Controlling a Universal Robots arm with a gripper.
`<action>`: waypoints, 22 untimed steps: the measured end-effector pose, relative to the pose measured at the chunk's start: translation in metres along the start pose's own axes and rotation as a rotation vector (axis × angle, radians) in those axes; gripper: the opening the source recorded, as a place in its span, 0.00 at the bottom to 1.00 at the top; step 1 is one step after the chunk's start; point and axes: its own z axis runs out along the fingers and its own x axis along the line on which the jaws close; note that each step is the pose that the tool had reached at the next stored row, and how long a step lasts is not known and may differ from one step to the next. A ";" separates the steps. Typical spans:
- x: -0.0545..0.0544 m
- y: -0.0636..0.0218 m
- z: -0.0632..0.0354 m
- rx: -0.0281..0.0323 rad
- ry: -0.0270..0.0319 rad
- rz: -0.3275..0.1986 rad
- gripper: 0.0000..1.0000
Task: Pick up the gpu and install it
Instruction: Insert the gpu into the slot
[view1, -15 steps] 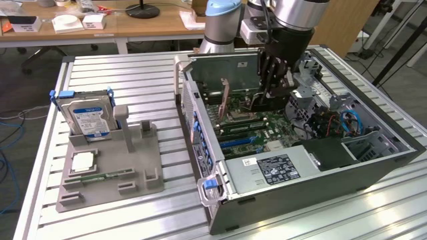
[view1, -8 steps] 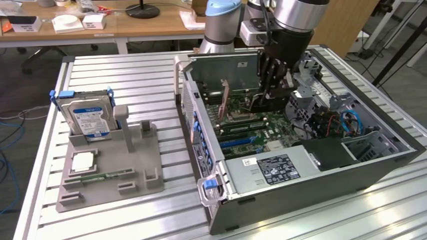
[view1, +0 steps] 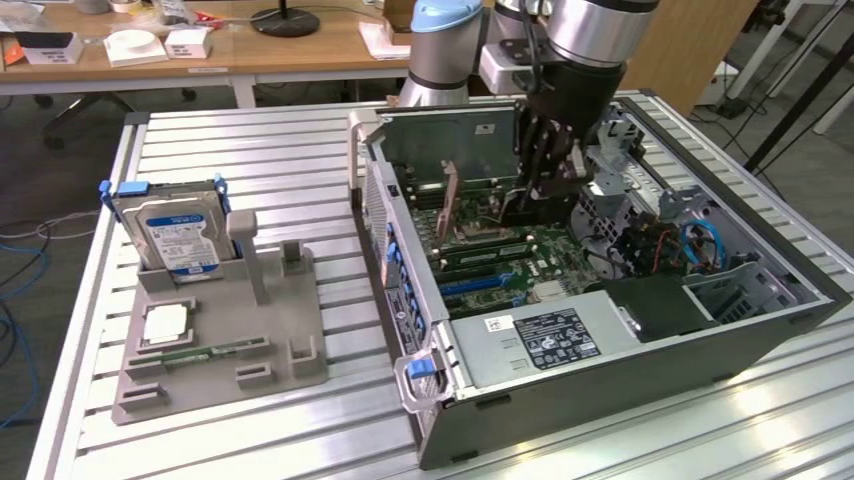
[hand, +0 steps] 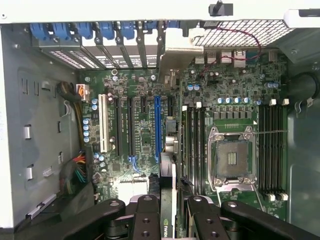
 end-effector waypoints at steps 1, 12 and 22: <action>0.000 0.0000 0.0005 0.0000 0.0001 0.000 0.26; 0.000 -0.0001 0.0027 0.0000 0.0001 0.000 0.26; 0.002 -0.0001 0.0033 0.0000 -0.0001 0.000 0.26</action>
